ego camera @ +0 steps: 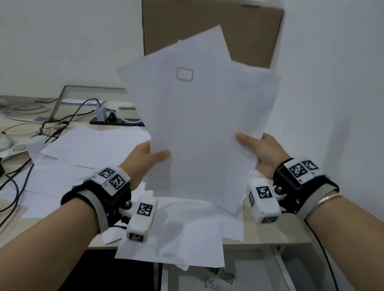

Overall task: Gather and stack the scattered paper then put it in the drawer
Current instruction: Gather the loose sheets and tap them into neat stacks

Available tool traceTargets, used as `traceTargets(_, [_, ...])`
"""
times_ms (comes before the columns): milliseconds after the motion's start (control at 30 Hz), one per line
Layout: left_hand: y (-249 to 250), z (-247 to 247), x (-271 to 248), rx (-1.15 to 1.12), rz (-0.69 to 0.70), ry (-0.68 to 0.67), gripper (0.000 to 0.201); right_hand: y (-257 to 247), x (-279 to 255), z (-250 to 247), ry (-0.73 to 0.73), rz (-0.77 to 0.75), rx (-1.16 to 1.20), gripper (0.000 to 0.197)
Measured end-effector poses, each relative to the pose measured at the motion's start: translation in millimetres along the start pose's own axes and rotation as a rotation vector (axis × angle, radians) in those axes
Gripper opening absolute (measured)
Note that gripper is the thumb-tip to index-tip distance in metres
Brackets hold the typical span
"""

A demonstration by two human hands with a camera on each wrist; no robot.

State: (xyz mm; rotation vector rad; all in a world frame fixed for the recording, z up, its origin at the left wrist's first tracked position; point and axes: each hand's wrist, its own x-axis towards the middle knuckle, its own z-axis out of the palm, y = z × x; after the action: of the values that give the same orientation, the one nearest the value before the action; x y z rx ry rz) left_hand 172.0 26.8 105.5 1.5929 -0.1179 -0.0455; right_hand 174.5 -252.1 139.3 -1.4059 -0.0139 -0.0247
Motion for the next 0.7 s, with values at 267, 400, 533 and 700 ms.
traceTargets(267, [37,7,14,-0.073,0.152,0.0,0.06,-5,6,10,-0.082,-0.064,-0.279,0.064])
traceTargets(400, [55,7,16,-0.093,0.24,0.027,0.08,-6,4,14,-0.055,-0.126,-0.253,0.04])
traceTargets(533, [72,8,16,-0.103,0.324,0.107,0.087,-6,4,16,-0.001,-0.197,-0.159,0.048])
traceTargets(700, [88,13,20,-0.073,0.413,0.124,0.087,-3,-1,20,0.082,-0.323,-0.053,0.052])
